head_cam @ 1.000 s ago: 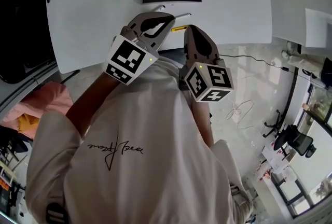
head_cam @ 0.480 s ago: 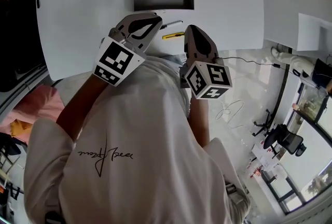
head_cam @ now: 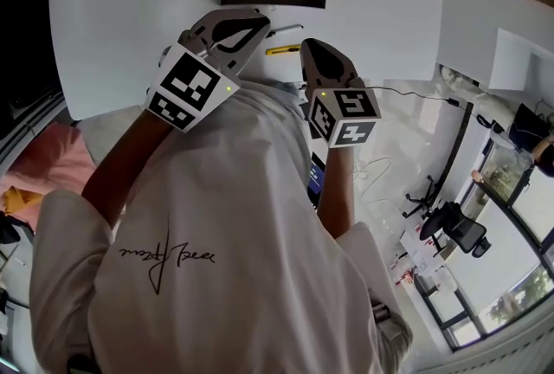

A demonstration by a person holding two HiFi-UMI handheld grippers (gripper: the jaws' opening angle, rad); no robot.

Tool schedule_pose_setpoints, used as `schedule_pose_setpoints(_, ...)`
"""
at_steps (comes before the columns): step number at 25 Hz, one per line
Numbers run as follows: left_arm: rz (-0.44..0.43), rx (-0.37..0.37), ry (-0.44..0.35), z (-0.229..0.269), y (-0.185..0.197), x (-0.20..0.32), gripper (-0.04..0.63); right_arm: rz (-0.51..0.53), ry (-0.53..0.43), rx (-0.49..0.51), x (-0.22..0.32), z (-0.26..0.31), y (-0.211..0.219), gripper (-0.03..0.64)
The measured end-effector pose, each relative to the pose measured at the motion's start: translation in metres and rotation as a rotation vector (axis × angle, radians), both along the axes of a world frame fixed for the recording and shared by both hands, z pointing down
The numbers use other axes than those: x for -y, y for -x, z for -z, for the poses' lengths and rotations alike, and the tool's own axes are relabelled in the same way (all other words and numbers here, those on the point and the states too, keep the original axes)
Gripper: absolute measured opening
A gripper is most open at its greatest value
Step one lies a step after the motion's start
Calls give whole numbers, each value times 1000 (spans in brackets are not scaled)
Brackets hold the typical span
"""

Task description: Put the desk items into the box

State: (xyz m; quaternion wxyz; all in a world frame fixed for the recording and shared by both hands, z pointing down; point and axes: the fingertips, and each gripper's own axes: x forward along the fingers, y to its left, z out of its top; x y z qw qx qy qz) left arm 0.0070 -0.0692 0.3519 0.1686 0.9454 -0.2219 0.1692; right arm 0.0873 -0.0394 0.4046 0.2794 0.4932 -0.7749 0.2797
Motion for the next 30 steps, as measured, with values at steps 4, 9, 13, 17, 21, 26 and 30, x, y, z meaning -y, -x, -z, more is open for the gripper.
schedule_pose_setpoints(4,3,-6,8,-1,0,3,0,109,46,-48,-1,-17,0,28)
schedule_pose_setpoints(9,19,-7,16,-5,8,2,0,258,87,-135,-8,-41,4,28)
schedule_pose_setpoints(13,4,1,18,-6,6,0,2,377,123,-171,-14,-53,10,28)
schedule_pose_setpoints(17,-25,11,16,-6,0,-2,0,488,150,-189,-20,-64,17,28)
schedule_pose_setpoints(21,-39,5,12,-5,-6,-4,2,543,165,-186,-26,-69,19,29)
schedule_pose_setpoints(26,-28,3,18,-3,-10,-6,1,561,171,-209,-33,-78,12,112)
schedule_pose_setpoints(30,-21,3,21,-4,-12,-3,2,582,175,-230,-35,-85,8,138)
